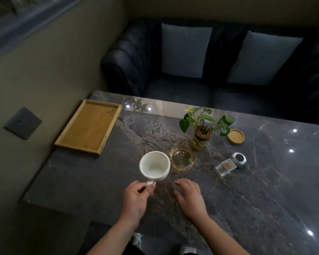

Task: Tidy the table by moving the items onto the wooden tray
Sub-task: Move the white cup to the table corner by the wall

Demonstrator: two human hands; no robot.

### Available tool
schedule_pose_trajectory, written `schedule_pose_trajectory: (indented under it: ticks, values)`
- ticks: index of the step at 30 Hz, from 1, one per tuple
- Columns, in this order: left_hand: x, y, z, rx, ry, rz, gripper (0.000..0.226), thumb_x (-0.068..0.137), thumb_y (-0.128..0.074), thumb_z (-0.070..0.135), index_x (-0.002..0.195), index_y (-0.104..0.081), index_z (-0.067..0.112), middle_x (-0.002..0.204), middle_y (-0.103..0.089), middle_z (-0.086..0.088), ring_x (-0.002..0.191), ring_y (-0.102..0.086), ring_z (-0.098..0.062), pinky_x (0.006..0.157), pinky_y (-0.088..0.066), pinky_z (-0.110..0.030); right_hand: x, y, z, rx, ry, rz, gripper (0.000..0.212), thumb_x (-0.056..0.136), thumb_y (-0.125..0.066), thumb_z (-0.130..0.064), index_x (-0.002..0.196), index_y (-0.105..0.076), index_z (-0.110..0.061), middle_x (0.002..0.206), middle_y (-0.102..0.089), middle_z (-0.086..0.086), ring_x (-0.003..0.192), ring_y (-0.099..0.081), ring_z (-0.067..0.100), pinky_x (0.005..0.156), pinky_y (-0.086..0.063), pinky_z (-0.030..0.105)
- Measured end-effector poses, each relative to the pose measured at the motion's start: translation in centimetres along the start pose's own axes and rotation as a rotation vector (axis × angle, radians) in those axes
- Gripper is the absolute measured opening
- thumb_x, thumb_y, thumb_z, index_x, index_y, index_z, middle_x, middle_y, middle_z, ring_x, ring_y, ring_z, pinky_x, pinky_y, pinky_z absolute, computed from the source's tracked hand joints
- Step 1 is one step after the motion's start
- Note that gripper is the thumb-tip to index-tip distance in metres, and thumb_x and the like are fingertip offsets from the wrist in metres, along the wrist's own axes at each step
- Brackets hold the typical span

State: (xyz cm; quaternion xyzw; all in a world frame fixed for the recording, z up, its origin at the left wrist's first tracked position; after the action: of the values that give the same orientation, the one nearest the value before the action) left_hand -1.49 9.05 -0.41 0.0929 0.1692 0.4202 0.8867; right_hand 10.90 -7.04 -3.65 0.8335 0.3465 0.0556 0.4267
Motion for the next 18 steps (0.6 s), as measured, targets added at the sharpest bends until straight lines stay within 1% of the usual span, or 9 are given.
schedule_pose_trajectory:
  ticks: [2,4,6,8,10,14,16,18]
  values:
    - [0.6,0.9,-0.8,0.004,0.011,0.014,0.015,0.079,-0.080,0.012,0.065,-0.076,0.015,0.071,-0.060,-0.016,0.063,-0.059,-0.015,0.060,-0.047,-0.029,-0.2,-1.0,1.3,-0.219,0.039,-0.046,0.049,0.090,-0.060,-0.039,0.137,-0.055,-0.026,0.146,-0.049,-0.003,0.135,-0.038,0.025,0.114,-0.031,0.038]
    - [1.1,1.4,-1.4,0.041,-0.013,0.016,0.016,0.079,-0.080,0.012,0.065,-0.075,0.017,0.071,-0.059,-0.014,0.063,-0.058,-0.013,0.058,-0.044,-0.023,-0.4,-2.0,1.9,-0.355,0.064,-0.090,0.059,0.089,-0.057,-0.048,0.143,-0.047,-0.030,0.155,-0.039,-0.003,0.144,-0.029,0.028,0.117,-0.027,0.043]
    - [1.5,1.5,-1.8,0.054,-0.040,0.016,0.019,0.079,-0.080,0.010,0.065,-0.075,0.022,0.070,-0.058,-0.013,0.062,-0.055,-0.008,0.057,-0.042,-0.020,-0.6,-2.5,2.2,-0.379,0.061,-0.081,0.061,0.088,-0.055,-0.054,0.144,-0.045,-0.031,0.158,-0.036,-0.004,0.146,-0.026,0.028,0.116,-0.027,0.045]
    - [1.8,1.3,-2.5,0.050,-0.048,0.022,0.025,0.079,-0.079,0.009,0.063,-0.073,0.028,0.071,-0.059,-0.011,0.062,-0.056,-0.006,0.057,-0.042,-0.020,-0.8,-2.7,2.3,-0.372,0.049,-0.059,0.061,0.089,-0.054,-0.056,0.144,-0.047,-0.032,0.158,-0.036,-0.005,0.147,-0.026,0.027,0.115,-0.028,0.045]
    - [1.9,1.0,-3.4,0.037,-0.029,0.023,0.025,0.080,-0.079,0.010,0.066,-0.074,0.031,0.072,-0.061,-0.008,0.065,-0.060,-0.011,0.061,-0.046,-0.026,-1.0,-3.0,2.4,-0.374,0.044,-0.048,0.060,0.090,-0.051,-0.057,0.144,-0.046,-0.032,0.159,-0.034,-0.006,0.149,-0.024,0.026,0.116,-0.027,0.046]
    - [1.9,0.4,-4.5,-0.049,0.035,0.033,0.021,0.081,-0.077,0.006,0.074,-0.077,0.026,0.079,-0.062,-0.015,0.078,-0.065,-0.038,0.073,-0.055,-0.050,-1.3,-3.3,2.6,-0.390,0.060,-0.014,0.059,0.092,-0.044,-0.058,0.145,-0.045,-0.031,0.159,-0.035,-0.004,0.149,-0.024,0.027,0.115,-0.028,0.048]
    - [2.0,0.2,-5.0,-0.075,0.059,0.042,0.022,0.082,-0.075,0.005,0.074,-0.077,0.025,0.081,-0.061,-0.017,0.081,-0.065,-0.044,0.077,-0.055,-0.059,-1.4,-3.4,2.7,-0.402,0.057,-0.017,0.059,0.093,-0.040,-0.060,0.145,-0.043,-0.032,0.159,-0.034,-0.004,0.149,-0.024,0.027,0.115,-0.029,0.049]
    - [2.0,0.3,-5.5,-0.092,0.071,0.046,0.019,0.083,-0.076,0.007,0.075,-0.077,0.025,0.082,-0.060,-0.016,0.083,-0.064,-0.045,0.080,-0.055,-0.062,-1.4,-3.5,2.8,-0.419,0.058,-0.011,0.058,0.093,-0.039,-0.060,0.144,-0.043,-0.033,0.158,-0.035,-0.004,0.148,-0.025,0.026,0.114,-0.030,0.050]
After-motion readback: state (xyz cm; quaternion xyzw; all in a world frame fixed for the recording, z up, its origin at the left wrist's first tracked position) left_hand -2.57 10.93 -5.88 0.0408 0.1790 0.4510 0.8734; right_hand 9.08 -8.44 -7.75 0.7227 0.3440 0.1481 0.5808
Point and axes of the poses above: each hand's wrist, its own x-axis towards the middle knuckle, its own y-axis out of the back of the hand, z = x × y, the point moved 4 cm from there along x, towards the middle knuckle
